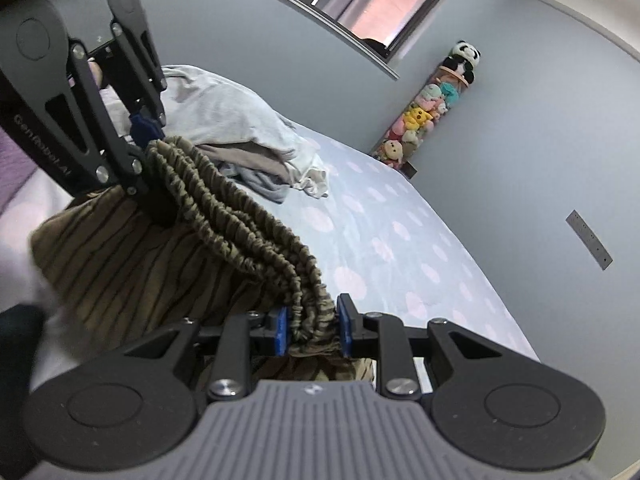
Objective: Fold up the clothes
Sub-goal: 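Lift the cuffs with both grippers and fold them over toward the waistband, then lay the folded cuffs down and open both grippers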
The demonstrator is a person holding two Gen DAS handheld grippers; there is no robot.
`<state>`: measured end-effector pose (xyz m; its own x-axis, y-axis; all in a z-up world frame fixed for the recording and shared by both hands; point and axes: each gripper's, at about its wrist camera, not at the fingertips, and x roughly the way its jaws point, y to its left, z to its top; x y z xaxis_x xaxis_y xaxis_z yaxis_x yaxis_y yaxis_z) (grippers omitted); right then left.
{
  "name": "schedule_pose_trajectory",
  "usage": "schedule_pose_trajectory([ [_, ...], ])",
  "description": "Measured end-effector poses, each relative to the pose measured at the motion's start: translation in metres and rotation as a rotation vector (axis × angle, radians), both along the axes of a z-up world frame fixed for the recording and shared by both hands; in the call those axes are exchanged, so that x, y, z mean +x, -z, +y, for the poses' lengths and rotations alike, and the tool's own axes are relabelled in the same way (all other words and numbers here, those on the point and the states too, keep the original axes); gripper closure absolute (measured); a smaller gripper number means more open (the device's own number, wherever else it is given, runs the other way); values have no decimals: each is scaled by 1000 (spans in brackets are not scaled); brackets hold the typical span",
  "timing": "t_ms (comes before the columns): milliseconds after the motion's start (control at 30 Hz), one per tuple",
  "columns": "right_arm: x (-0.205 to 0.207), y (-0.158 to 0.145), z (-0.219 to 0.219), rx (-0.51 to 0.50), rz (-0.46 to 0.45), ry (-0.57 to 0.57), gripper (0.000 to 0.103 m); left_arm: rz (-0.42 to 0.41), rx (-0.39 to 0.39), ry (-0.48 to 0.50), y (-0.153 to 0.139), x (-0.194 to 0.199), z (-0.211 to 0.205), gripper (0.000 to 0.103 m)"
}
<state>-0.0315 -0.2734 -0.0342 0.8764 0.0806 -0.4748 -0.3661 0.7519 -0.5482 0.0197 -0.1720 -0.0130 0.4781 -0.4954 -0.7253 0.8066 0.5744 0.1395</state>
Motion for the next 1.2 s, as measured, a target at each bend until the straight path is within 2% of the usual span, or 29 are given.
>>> schedule_pose_trajectory([
  [200,68,27,4,7,38,4,76,40,23,-63,30,64,-6,82],
  [333,97,49,5,24,85,17,76,80,32,-115,58,98,-9,81],
  [467,125,71,5,41,132,30,75,151,25,-172,85,118,-8,79],
  [567,147,87,6,54,168,40,74,164,25,-201,94,119,-6,76],
  [667,145,85,0,81,157,70,61,139,35,-233,94,113,-1,68],
  [733,142,80,-6,108,143,96,59,115,29,-261,88,106,6,57],
  [767,139,75,-10,129,138,112,57,105,19,-274,83,102,11,55],
  [967,99,51,-36,262,145,218,55,98,-35,-312,56,65,36,54],
  [1200,37,58,-57,371,188,353,55,146,-41,-317,55,15,51,53],
])
